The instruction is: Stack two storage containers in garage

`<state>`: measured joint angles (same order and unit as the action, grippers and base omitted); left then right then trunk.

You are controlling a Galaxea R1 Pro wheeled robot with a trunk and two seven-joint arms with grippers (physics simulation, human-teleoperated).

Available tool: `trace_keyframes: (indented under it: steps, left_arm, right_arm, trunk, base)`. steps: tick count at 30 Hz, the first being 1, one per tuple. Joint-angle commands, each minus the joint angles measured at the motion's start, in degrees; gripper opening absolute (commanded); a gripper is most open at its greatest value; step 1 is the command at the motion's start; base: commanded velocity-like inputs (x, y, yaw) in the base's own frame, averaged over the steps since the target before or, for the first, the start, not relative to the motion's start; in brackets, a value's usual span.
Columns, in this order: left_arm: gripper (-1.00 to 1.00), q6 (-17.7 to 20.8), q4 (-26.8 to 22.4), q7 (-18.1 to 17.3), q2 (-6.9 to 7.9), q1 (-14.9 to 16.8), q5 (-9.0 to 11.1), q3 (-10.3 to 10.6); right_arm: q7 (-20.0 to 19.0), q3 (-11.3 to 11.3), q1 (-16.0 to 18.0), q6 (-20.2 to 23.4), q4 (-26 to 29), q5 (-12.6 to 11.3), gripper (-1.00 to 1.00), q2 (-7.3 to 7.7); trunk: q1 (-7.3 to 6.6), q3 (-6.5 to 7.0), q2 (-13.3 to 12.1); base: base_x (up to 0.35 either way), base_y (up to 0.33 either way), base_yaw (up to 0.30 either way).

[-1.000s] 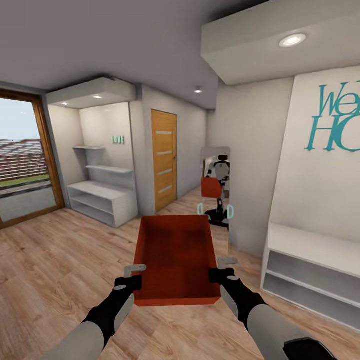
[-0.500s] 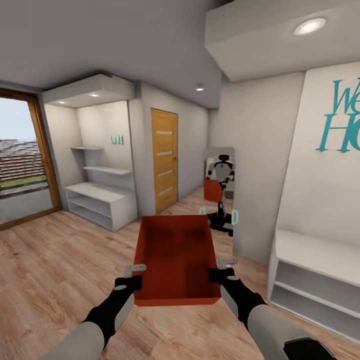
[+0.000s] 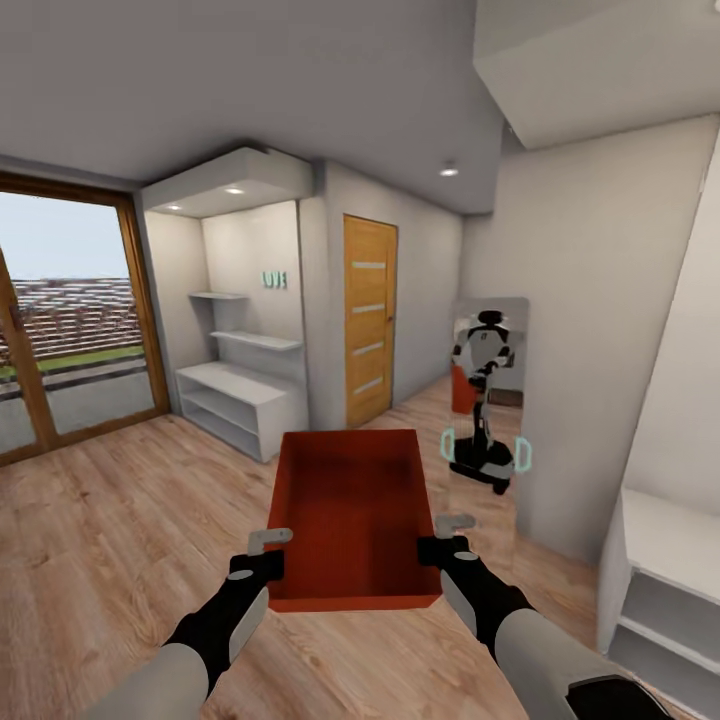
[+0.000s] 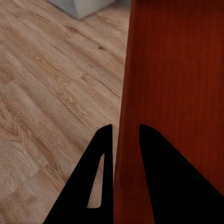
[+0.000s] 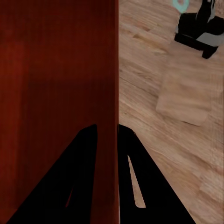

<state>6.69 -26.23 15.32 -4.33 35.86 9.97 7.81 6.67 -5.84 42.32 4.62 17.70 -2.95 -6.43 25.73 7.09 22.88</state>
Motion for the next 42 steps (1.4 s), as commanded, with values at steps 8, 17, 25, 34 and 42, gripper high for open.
trace_keyframes:
  steps: [8, 17, 25, 34, 42]
  left_arm:
    - [-1.00, 0.34, 0.06, 0.77, 3.71, 0.00, 0.75, -3.12]
    - [-1.00, 0.34, 0.05, 0.77, 3.71, 0.00, 0.74, -3.13]
    - [-1.00, 0.34, 0.07, 0.77, 3.71, 0.00, 0.75, -3.13]
    - [-1.00, 0.34, 0.12, 0.76, 3.71, 0.00, 0.75, -3.15]
    - [-1.00, 0.34, 0.12, 0.77, 3.71, 0.00, 0.75, -3.16]
  right_arm:
    - [0.27, 0.31, -0.03, -1.10, 0.32, 0.31, -1.00, 0.32]
    - [0.27, 0.31, 0.02, -1.10, 0.32, 0.16, -1.00, 0.29]
    - [0.27, 0.37, 0.03, -1.03, 0.32, 0.01, -1.00, 0.22]
    - [0.27, 0.31, 0.03, -1.10, 0.32, -0.07, -1.00, 0.28]
    - [0.27, 0.31, 0.03, -1.10, 0.32, -0.07, -1.00, 0.16]
  trunk:
    - [0.05, -0.02, 0.04]
    - [0.05, -0.04, 0.04]
    - [0.05, -0.04, 0.04]
    - [0.05, -0.04, 0.04]
    - [0.05, -0.04, 0.04]
  base:
    - [0.324, 0.000, 0.267]
    - [0.325, 0.000, 0.115]
    - [0.325, 0.000, 0.003]
    - [0.325, 0.000, 0.000]
    - [0.324, 0.000, 0.000]
